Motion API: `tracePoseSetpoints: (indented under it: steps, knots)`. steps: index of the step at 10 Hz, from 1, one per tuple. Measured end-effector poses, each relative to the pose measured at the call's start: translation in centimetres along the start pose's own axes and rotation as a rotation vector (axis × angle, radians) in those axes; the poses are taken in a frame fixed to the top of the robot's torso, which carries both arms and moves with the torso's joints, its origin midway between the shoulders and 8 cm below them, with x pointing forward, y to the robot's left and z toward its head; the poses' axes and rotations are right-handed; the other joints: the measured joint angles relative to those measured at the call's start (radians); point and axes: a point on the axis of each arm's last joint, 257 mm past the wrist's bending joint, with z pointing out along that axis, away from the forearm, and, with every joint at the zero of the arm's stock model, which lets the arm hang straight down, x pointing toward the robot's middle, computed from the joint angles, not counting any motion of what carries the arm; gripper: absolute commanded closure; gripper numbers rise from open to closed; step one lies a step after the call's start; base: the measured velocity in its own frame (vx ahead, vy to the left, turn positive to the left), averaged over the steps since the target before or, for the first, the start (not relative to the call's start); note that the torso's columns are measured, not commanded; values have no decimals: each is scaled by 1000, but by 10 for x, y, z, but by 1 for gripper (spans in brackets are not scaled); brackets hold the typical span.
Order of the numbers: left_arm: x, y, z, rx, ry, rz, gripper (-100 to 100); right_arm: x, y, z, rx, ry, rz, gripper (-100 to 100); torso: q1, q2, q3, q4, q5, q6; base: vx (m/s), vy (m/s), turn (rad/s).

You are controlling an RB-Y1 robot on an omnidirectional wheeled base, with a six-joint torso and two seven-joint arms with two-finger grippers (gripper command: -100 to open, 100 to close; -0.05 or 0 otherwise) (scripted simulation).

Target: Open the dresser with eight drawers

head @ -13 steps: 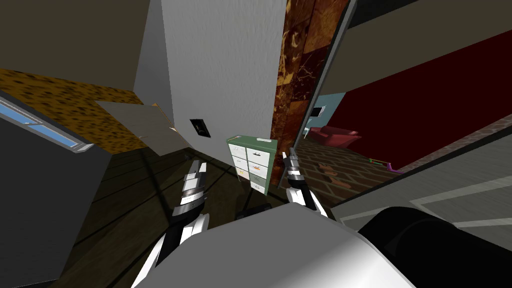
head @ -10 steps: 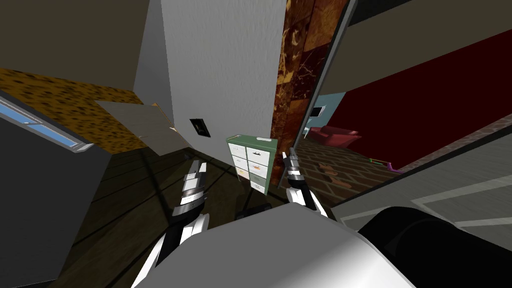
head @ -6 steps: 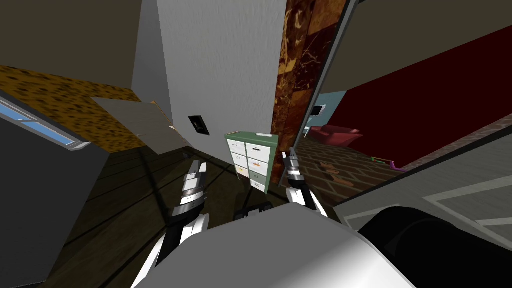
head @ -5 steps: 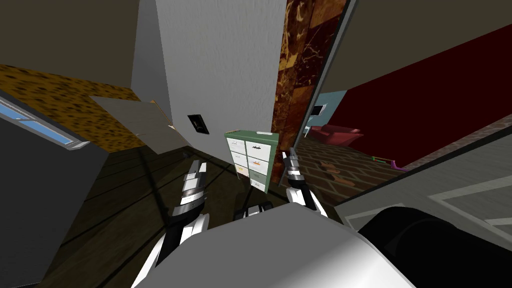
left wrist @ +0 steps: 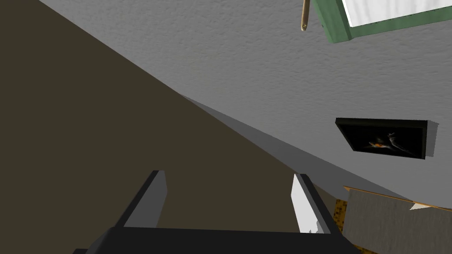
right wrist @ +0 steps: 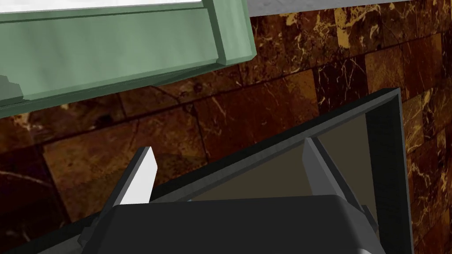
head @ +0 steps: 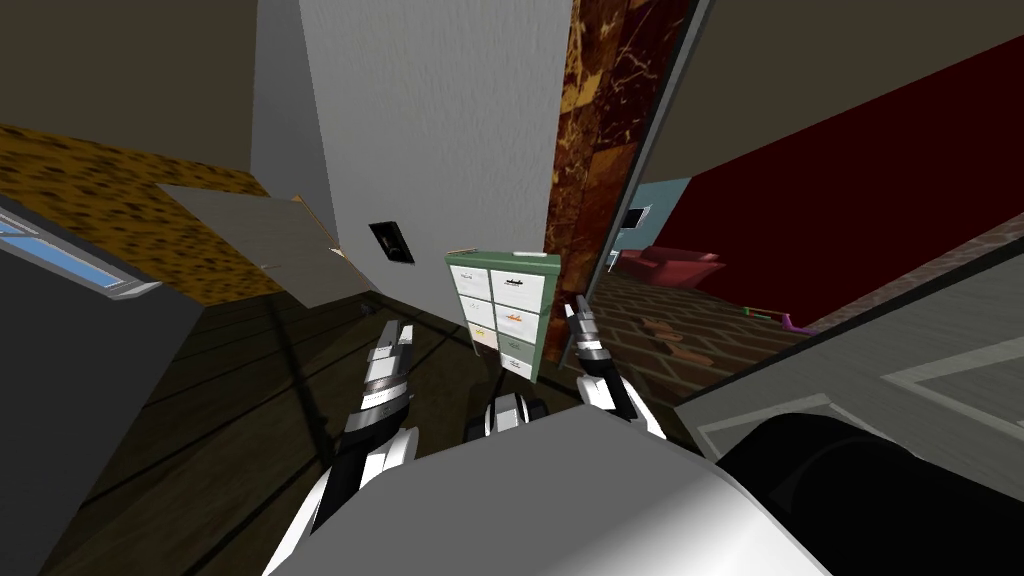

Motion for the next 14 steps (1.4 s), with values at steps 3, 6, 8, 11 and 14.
tracePoseSetpoints:
  steps: [3, 6, 8, 11, 14]
  knots:
    - [0, 0, 0, 0, 0, 0, 0, -1, -8, 0, 4, 54, -147, -100, -4, 2, -1, 1, -1, 0, 9, 97, -55]
    - [0, 0, 0, 0, 0, 0, 0, -4, -15, 0, 5, 83, -271, -100, -3, 1, -1, 1, -1, 0, 11, 65, -44]
    - [0, 0, 0, 0, 0, 0, 0, -6, -20, 0, 5, 98, -350, -100, -1, 1, -1, 1, 0, 0, 12, 86, -54]
    - [0, 0, 0, 0, 0, 0, 0, -11, -26, -1, 5, 115, -467, -100, -3, 1, -1, 1, -1, 0, 14, 95, -67]
    - [0, 0, 0, 0, 0, 0, 0, -18, -36, 0, 6, 130, -603, -100, -2, 0, -1, 1, -1, 0, 19, 102, -42]
